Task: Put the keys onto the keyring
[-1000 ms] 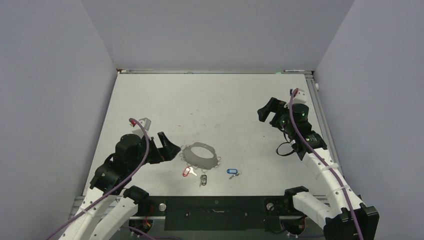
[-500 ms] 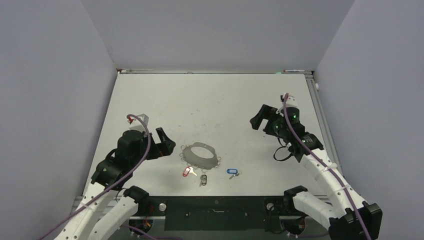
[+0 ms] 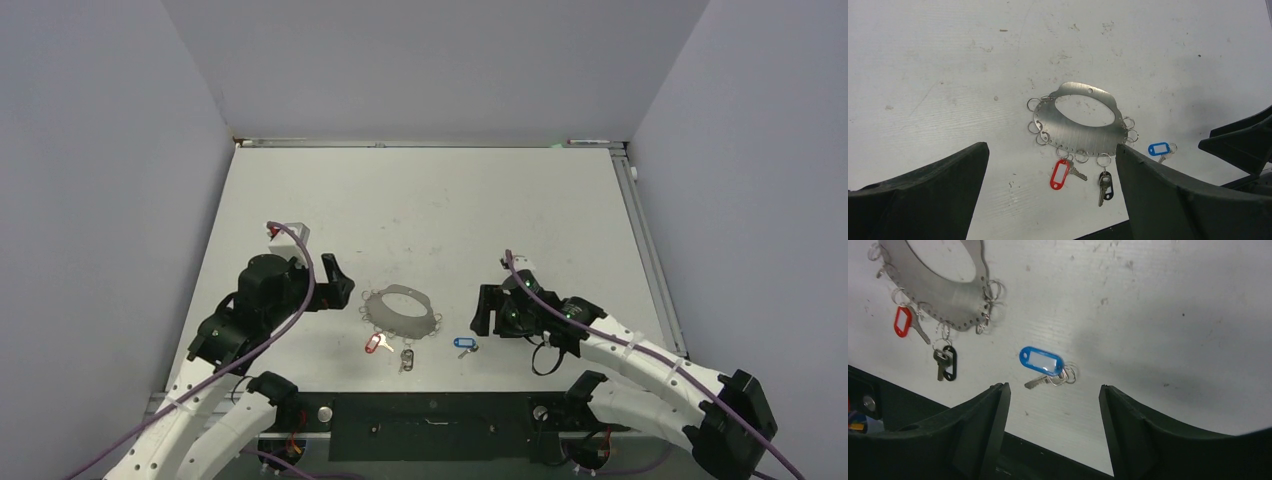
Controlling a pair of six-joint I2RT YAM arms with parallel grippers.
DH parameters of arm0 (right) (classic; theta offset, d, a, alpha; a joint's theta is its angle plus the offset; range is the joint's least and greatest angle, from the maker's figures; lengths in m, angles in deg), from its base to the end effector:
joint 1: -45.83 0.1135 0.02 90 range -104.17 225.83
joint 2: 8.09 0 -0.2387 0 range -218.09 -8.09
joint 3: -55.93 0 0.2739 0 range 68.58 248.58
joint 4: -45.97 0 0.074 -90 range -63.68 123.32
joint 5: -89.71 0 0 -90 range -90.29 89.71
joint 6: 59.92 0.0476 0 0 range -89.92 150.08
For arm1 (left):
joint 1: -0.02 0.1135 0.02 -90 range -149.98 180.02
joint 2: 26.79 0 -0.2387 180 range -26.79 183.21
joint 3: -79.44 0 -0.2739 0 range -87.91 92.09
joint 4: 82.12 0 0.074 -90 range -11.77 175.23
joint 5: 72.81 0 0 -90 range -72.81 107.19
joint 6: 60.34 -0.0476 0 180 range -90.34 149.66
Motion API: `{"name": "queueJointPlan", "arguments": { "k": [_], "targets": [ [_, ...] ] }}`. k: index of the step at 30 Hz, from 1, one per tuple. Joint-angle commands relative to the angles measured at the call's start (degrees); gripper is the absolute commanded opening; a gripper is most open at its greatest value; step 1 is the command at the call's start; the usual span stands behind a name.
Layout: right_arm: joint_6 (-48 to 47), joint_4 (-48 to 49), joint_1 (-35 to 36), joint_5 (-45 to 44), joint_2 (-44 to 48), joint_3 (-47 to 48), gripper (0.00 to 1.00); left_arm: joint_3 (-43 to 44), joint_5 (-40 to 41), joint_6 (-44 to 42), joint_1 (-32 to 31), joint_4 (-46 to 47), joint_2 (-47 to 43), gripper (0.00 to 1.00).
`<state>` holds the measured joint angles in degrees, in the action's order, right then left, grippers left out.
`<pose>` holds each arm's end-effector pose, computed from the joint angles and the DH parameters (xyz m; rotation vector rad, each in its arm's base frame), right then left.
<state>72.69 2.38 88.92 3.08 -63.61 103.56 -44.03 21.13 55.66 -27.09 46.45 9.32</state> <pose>0.1674 0.1604 0.1776 -0.0377 2.6057 0.6754 0.1688 -0.0827 0.2871 -0.0210 2.1477 -0.4770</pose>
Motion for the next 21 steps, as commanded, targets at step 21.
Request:
{"name": "queueJointPlan", "arguments": {
  "k": [21],
  "targets": [
    [1.8, 14.0, 4.4, -1.2, -7.1, -10.4, 0.43, -0.7, -0.6, -1.8, 0.2, 3.3, -0.1, 0.98]
  ]
}}
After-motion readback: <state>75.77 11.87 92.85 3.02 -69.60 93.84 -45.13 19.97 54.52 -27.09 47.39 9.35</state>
